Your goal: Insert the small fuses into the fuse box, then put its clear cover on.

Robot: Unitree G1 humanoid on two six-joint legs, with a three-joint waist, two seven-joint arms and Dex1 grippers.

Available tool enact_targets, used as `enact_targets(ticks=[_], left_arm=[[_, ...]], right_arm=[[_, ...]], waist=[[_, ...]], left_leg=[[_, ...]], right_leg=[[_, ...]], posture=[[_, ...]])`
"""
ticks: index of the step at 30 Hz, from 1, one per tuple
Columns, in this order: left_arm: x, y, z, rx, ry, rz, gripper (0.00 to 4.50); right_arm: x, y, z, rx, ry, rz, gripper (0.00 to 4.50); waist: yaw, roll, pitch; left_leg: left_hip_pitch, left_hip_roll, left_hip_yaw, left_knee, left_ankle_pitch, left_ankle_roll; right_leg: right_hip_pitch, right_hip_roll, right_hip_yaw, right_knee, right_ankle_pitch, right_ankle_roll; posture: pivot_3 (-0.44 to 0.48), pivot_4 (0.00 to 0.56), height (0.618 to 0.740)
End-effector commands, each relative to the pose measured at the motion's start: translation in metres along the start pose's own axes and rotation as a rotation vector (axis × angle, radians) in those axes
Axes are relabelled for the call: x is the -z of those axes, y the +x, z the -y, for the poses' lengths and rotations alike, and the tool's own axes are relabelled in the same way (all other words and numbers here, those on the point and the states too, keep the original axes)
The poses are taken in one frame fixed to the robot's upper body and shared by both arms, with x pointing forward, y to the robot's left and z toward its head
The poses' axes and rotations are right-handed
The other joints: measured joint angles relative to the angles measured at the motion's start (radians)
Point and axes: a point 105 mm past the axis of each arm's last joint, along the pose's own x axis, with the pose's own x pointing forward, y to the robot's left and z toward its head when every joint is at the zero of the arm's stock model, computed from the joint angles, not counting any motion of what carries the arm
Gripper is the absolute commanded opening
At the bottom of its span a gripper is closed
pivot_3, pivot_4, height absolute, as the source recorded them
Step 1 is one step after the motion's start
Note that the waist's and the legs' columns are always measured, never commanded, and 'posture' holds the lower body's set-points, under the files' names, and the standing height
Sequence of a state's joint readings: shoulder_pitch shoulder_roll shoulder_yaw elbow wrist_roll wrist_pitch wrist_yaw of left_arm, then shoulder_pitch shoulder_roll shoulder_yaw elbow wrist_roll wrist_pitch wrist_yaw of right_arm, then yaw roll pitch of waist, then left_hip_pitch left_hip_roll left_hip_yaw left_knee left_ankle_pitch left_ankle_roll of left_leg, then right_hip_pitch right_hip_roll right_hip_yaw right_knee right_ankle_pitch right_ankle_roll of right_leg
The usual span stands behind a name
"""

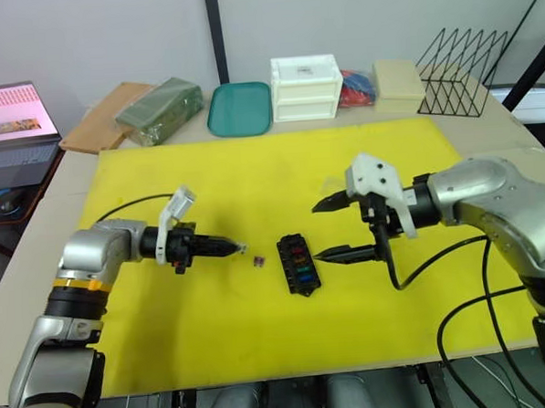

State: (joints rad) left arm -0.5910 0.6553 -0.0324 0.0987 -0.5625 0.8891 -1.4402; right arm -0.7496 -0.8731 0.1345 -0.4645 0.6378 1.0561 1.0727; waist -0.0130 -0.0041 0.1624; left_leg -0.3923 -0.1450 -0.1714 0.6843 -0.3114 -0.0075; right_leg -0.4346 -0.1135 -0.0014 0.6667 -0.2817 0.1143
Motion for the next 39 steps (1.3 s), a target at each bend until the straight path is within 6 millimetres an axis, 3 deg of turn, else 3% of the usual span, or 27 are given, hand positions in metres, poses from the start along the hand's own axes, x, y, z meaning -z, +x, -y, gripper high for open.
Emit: enact_targets(ticks=[1,5,11,20,24,31,34,37,39], left_arm=[[-0.027,0.001,0.026,0.036,0.155,0.050,0.06],[-0.044,0.011,0.053,0.084,0.287,0.077,0.06],[-0.051,0.019,0.064,0.093,0.362,0.099,0.00],[-0.055,0.023,0.063,0.083,0.379,0.120,0.00],[-0.056,0.028,0.063,0.089,0.386,0.125,0.00],[-0.056,0.029,0.063,0.092,0.390,0.125,0.00],[-0.056,0.029,0.063,0.092,0.390,0.125,0.00],[-0.056,0.029,0.063,0.090,0.391,0.124,0.00],[-0.056,0.029,0.063,0.089,0.391,0.124,0.00]], right_arm=[[-0.023,-0.007,-0.005,-0.027,0.034,0.068,4.50],[-0.043,-0.009,-0.004,-0.068,0.102,0.120,4.50],[-0.055,-0.005,-0.008,-0.119,0.149,0.131,2.96],[-0.058,0.001,-0.011,-0.142,0.202,0.116,2.96],[-0.060,0.005,-0.013,-0.148,0.210,0.122,2.18],[-0.061,0.007,-0.014,-0.148,0.211,0.129,2.18],[-0.061,0.008,-0.014,-0.150,0.208,0.130,1.60],[-0.060,0.009,-0.014,-0.145,0.208,0.124,0.59],[-0.059,0.009,-0.014,-0.144,0.206,0.120,0.59]], waist=[[0.000,0.000,0.000],[0.001,0.000,0.000],[0.001,0.000,0.000],[0.001,0.000,0.000],[0.000,0.000,0.000],[0.000,0.000,0.000],[0.000,0.000,0.000],[0.000,0.000,0.000],[0.000,0.000,0.000]], left_leg=[[0.000,0.000,0.000,0.000,0.000,0.000],[0.000,0.000,0.000,0.000,0.000,0.000],[0.000,0.000,0.000,0.000,0.000,0.000],[0.000,0.000,0.000,0.000,0.000,0.000],[0.000,0.000,0.000,0.000,0.000,0.000],[0.000,0.000,0.000,0.000,0.000,0.000],[0.000,0.000,0.000,0.000,0.000,0.000],[0.000,0.000,0.000,0.000,0.000,0.000],[0.000,0.000,0.000,0.000,0.000,0.000]], right_leg=[[0.000,0.000,0.000,0.000,0.000,0.000],[0.000,0.000,0.000,0.000,0.000,0.000],[0.001,0.000,0.000,0.000,0.000,0.000],[0.001,0.000,0.000,0.000,0.000,0.000],[0.001,0.000,0.000,0.000,0.000,0.000],[0.001,0.000,0.000,0.000,0.000,0.000],[0.001,0.000,0.000,0.000,0.000,0.000],[0.001,0.000,0.000,0.000,0.000,0.000],[0.001,0.000,0.000,0.000,0.000,0.000]], posture=[[0.000,0.150,0.740],[0.000,0.150,0.740],[0.000,0.150,0.740],[0.000,0.150,0.740],[0.000,0.150,0.740],[0.000,0.150,0.740],[0.000,0.150,0.740],[0.000,0.150,0.740],[0.000,0.150,0.740]])
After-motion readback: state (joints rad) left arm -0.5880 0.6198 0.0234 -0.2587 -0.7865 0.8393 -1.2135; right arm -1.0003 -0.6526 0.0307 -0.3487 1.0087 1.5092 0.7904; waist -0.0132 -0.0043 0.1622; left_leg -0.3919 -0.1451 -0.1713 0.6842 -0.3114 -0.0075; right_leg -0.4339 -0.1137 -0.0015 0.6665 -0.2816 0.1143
